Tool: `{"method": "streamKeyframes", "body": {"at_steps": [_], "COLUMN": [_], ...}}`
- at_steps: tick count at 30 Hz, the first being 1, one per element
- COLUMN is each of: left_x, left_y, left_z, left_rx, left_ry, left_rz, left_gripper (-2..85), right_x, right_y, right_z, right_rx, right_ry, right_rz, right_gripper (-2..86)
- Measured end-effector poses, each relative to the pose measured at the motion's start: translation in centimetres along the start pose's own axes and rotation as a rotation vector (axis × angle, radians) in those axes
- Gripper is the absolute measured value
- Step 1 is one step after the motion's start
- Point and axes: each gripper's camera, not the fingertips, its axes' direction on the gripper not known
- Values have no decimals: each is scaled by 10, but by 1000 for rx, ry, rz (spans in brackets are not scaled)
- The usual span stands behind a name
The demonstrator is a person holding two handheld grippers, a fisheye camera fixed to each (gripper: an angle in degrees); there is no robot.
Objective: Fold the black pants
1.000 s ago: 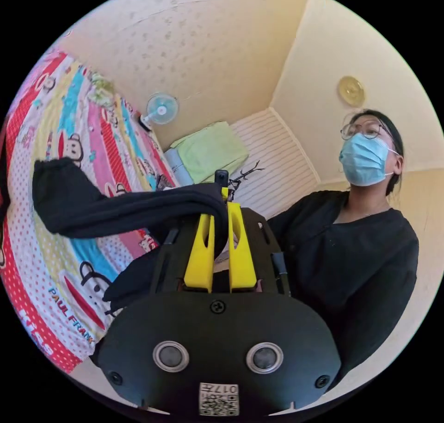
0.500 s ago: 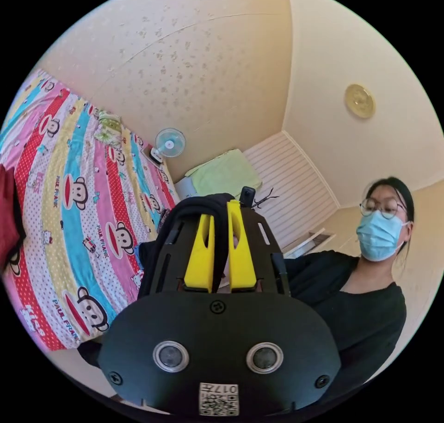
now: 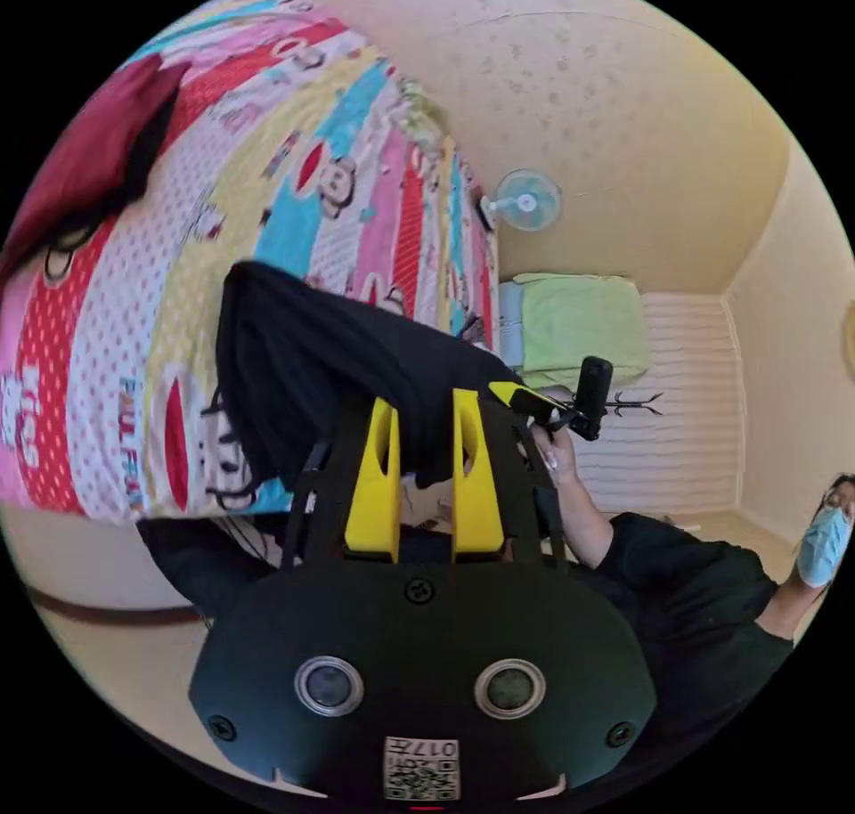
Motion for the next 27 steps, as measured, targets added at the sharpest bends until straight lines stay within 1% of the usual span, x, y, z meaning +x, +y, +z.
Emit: {"method": "streamKeyframes", "body": {"at_steps": [1, 2, 3, 4, 5, 6, 8, 10, 13, 15, 17, 18, 20, 21, 22, 23, 24, 25, 26, 27], "left_x": [-19, -55, -82, -93, -107, -115, -118, -116, -114, -122, -134, -147, -167, -168, -166, -165, -164, -161, -153, -147], "left_y": [9, 26, 42, 48, 57, 58, 50, 30, -17, -56, -80, -93, -101, -94, -90, -85, -80, -76, -66, -58], "left_z": [11, 29, 39, 41, 38, 31, 18, 5, -7, -7, -4, 5, 25, 25, 25, 31, 42, 46, 43, 40], "left_rx": [-32, -86, -119, -122, -97, -49, 19, 70, 118, 143, 160, 138, 92, 157, 177, 144, 70, 54, 68, 42], "left_ry": [5, 9, -7, -12, 11, 52, 76, 56, 31, -7, -87, -109, -85, -111, -130, -130, -106, -117, -183, -219], "left_rz": [-56, -159, -243, -271, -290, -281, -249, -195, -97, -35, -32, -46, -88, -95, -102, -124, -142, -143, -132, -155], "left_gripper": [119, 151, 162, 168, 166, 163, 159, 160, 171, 187, 199, 210, 215, 202, 195, 172, 158, 155, 147, 135], "right_x": [22, 43, 52, 68, 79, 84, 100, 109, 117, 124, 142, 146, 160, 158, 146, 132, 124, 114, 111, 111], "right_y": [26, 51, 62, 81, 93, 95, 88, 70, 28, 4, -19, -23, -24, -21, -14, -9, -8, -6, -3, -1], "right_z": [32, 61, 72, 86, 85, 81, 57, 42, 33, 39, 65, 75, 125, 133, 131, 133, 134, 140, 137, 134], "right_rx": [-93, -205, -257, -330, -340, -327, -237, -175, -100, -60, -65, -79, -185, -174, -76, -34, -30, -74, -95, -112], "right_ry": [-10, -14, -6, 23, 35, 30, -10, -29, 11, 40, 11, -7, -60, -58, -1, 52, 71, 48, 36, 17], "right_rz": [69, 136, 168, 223, 261, 277, 333, 350, 342, 344, 393, 399, 440, 441, 442, 432, 411, 402, 426, 437], "right_gripper": [54, 69, 76, 95, 109, 114, 129, 140, 156, 166, 179, 181, 190, 193, 194, 191, 187, 173, 153, 143]}}
